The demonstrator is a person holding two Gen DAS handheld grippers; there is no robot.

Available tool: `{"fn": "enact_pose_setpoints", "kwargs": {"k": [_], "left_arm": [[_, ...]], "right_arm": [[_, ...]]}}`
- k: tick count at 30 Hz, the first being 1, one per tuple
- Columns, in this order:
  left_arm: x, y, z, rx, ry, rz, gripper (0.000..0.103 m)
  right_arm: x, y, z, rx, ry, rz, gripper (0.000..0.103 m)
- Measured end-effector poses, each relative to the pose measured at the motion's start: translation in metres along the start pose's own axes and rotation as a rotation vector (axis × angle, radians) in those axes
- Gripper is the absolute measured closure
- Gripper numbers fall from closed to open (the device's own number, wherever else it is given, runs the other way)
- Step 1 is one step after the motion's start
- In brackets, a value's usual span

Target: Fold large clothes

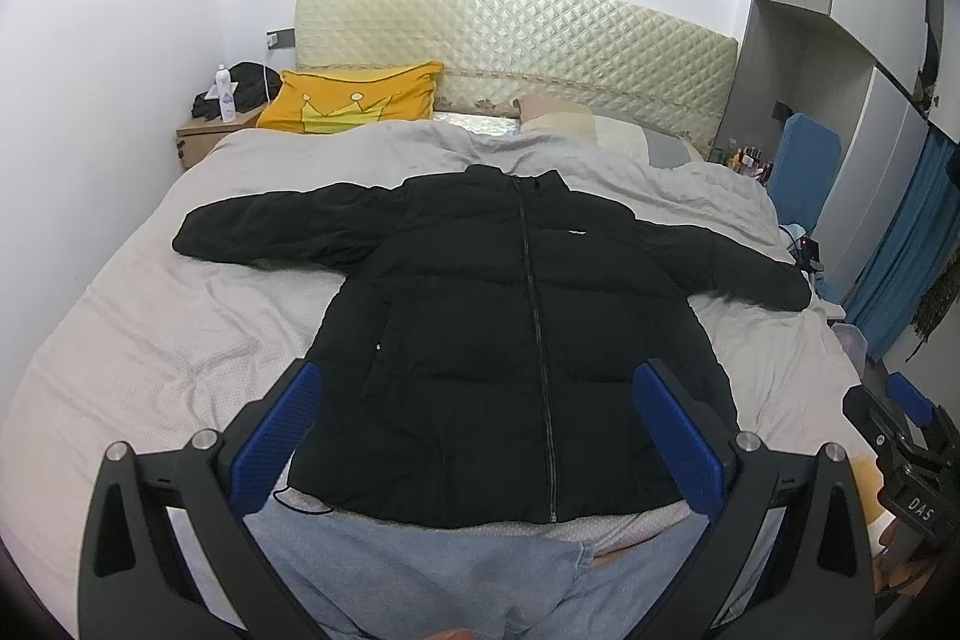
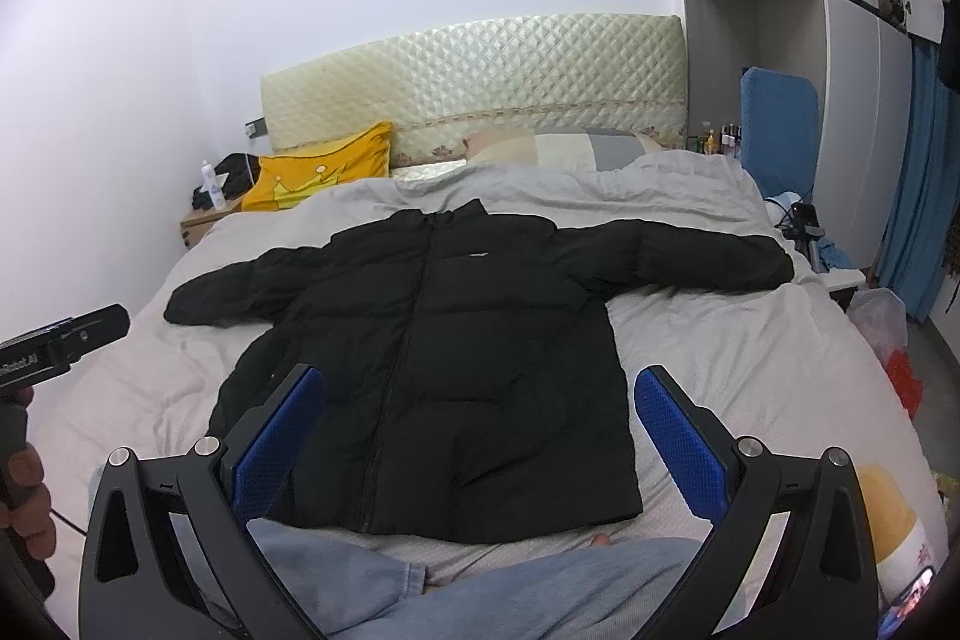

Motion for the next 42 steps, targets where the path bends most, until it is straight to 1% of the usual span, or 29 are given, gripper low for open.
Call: {"fn": "enact_pose_setpoints", "kwargs": {"k": [4, 6, 15, 20, 24, 27, 28, 30, 32, 33, 35, 37, 42], "left_arm": [[-0.001, -0.003, -0.003, 0.002, 0.001, 0.000, 0.000], [0.000, 0.003, 0.002, 0.000, 0.001, 0.000, 0.000], [0.002, -0.002, -0.001, 0.002, 0.016, -0.007, 0.000], [0.008, -0.001, 0.003, 0.006, 0.023, -0.008, 0.000], [0.015, -0.003, 0.006, 0.011, 0.030, -0.012, 0.000], [0.020, -0.005, 0.008, 0.014, 0.035, -0.015, 0.000], [0.022, -0.006, 0.009, 0.014, 0.038, -0.017, 0.000], [0.029, -0.008, 0.010, 0.007, 0.045, -0.025, 0.000], [0.037, -0.010, 0.010, -0.007, 0.058, -0.036, 0.000], [0.041, -0.011, 0.011, -0.010, 0.062, -0.035, 0.000], [0.051, -0.015, 0.011, -0.007, 0.075, -0.028, 0.000], [0.060, -0.018, 0.012, 0.003, 0.083, -0.018, 0.000], [0.078, -0.023, 0.016, 0.007, 0.097, -0.005, 0.000]], "right_arm": [[-0.001, 0.000, -0.001, -0.002, -0.004, -0.004, 0.000], [0.000, 0.000, -0.001, 0.001, -0.001, -0.003, 0.000], [0.005, -0.002, -0.003, 0.011, 0.014, 0.005, 0.000], [0.010, -0.008, -0.004, 0.016, 0.017, -0.002, 0.000], [0.013, -0.013, -0.002, 0.032, 0.007, 0.004, 0.000], [0.018, -0.016, 0.001, 0.046, 0.002, 0.042, 0.000], [0.020, -0.019, 0.003, 0.056, -0.005, 0.064, 0.000], [0.023, -0.024, 0.005, 0.061, -0.009, 0.066, 0.000], [0.029, -0.036, 0.007, 0.063, -0.006, 0.033, 0.000], [0.033, -0.041, 0.009, 0.063, -0.007, 0.037, 0.000], [0.038, -0.049, 0.010, 0.058, -0.006, 0.026, 0.000], [0.043, -0.061, 0.012, 0.043, -0.005, -0.012, 0.000], [0.062, -0.097, 0.019, 0.054, -0.006, -0.039, 0.000]]}}
Point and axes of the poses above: each gripper's, at about its wrist camera, not at the fingertips, and x roughly the way its jaws point, y to its left, z to its top, the point moved 10 cm from there along x, roughly the way its jaws point, and after that the axes turned 12 degrees about z, right-handed, at the moved point
